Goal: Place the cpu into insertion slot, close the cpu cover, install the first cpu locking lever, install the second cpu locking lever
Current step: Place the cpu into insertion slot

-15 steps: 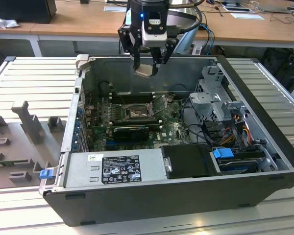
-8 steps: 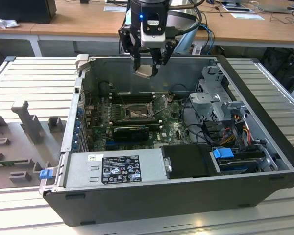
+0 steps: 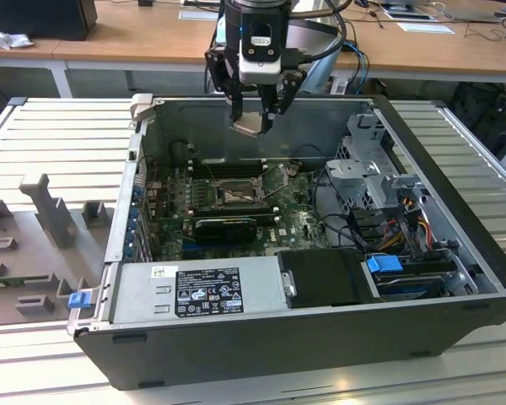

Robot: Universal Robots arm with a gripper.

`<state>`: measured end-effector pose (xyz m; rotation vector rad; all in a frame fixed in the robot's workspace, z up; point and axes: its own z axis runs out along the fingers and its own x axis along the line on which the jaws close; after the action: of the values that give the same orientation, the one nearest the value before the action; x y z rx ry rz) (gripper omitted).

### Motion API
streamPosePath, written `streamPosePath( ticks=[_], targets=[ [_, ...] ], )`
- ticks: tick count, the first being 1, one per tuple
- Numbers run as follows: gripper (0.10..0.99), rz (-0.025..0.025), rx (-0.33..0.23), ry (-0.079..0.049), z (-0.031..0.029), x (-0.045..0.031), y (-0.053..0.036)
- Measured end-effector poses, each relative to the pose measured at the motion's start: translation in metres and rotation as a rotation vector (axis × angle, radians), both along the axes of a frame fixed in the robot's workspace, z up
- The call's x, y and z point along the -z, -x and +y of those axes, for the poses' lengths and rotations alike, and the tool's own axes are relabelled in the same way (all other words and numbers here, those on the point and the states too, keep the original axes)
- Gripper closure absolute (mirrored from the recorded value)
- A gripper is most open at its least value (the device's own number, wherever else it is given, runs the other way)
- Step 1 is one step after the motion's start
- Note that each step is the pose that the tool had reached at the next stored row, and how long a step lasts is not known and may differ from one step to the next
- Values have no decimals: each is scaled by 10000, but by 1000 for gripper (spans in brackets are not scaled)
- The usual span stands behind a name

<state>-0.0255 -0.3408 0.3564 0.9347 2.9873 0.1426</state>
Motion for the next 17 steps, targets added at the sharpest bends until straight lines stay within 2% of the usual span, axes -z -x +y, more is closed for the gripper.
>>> streamPosePath(
  ticks=[17],
  targets=[
    [557, 0, 765, -1, 0, 14, 0]
  ],
)
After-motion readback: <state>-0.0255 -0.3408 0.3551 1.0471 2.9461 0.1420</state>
